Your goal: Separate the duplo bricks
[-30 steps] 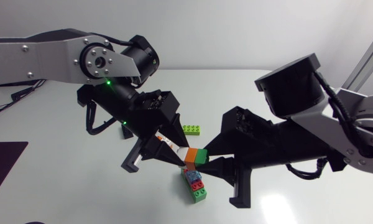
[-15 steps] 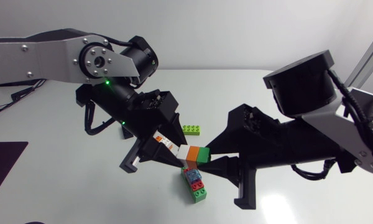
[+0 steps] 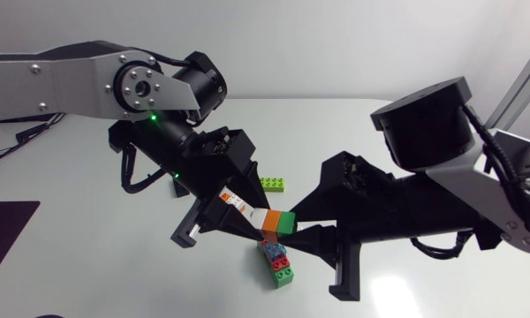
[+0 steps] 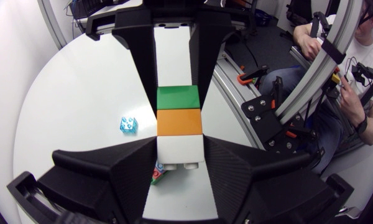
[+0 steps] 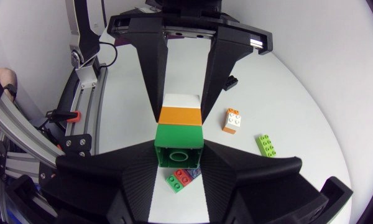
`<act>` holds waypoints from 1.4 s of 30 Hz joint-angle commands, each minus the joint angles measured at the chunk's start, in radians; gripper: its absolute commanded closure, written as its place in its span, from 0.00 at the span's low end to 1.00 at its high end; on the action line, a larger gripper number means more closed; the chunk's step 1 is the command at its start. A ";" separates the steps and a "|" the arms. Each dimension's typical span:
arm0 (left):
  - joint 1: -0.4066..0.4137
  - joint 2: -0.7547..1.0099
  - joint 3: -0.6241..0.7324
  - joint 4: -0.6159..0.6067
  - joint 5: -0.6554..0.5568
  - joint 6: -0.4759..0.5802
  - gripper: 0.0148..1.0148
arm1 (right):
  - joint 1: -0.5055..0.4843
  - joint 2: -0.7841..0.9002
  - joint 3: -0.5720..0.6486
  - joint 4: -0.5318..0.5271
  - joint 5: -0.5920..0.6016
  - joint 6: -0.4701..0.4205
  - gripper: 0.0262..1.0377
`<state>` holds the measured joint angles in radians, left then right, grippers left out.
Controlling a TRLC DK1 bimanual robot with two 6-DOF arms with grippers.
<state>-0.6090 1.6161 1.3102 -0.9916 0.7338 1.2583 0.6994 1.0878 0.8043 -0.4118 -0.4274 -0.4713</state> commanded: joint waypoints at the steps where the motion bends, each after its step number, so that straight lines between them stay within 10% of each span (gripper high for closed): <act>1: -0.021 0.002 0.001 -0.013 0.022 -0.019 0.53 | 0.008 -0.002 -0.027 0.021 0.007 0.016 0.72; 12: -0.037 0.011 0.000 -0.005 0.030 -0.054 0.79 | 0.009 -0.005 -0.036 0.036 0.015 0.019 0.72; 42: 0.026 -0.012 -0.005 0.028 0.010 -0.073 0.81 | -0.064 -0.112 -0.085 -0.002 0.041 0.000 0.72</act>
<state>-0.5850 1.6161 1.2999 -0.9508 0.7475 1.2022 0.6487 0.9714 0.7422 -0.4191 -0.3916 -0.4580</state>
